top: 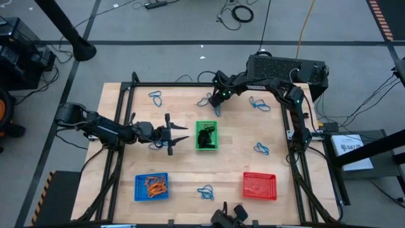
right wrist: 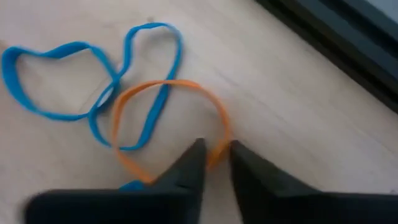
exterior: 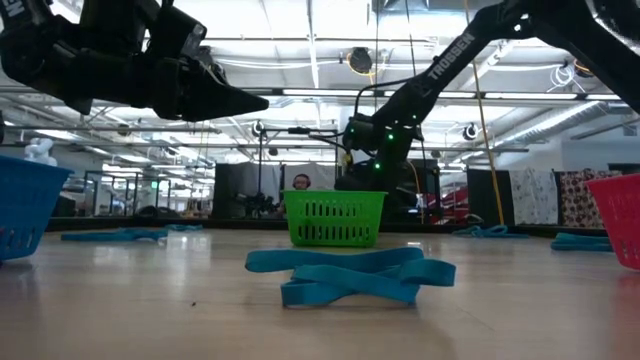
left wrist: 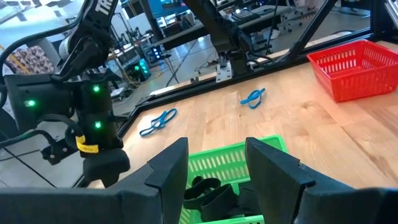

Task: Sort rubber bands into baskets
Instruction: Put the orange rubber band into the blue bin

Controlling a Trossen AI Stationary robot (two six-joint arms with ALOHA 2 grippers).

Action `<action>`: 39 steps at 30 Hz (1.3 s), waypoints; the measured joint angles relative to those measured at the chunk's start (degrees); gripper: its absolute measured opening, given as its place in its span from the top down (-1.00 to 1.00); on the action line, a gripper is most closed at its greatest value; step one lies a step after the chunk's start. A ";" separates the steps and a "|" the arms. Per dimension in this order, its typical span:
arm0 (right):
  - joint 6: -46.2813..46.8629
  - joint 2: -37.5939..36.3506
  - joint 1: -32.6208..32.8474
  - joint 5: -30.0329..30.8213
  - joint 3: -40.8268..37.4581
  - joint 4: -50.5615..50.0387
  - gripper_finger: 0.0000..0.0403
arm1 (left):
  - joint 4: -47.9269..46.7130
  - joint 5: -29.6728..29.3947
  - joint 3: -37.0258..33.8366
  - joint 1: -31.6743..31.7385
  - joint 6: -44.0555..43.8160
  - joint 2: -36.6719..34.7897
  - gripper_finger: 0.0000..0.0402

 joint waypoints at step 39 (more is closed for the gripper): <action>-10.26 -14.28 30.80 5.55 1.83 0.33 1.00 | 18.85 -7.35 1.27 2.44 -33.96 19.65 0.16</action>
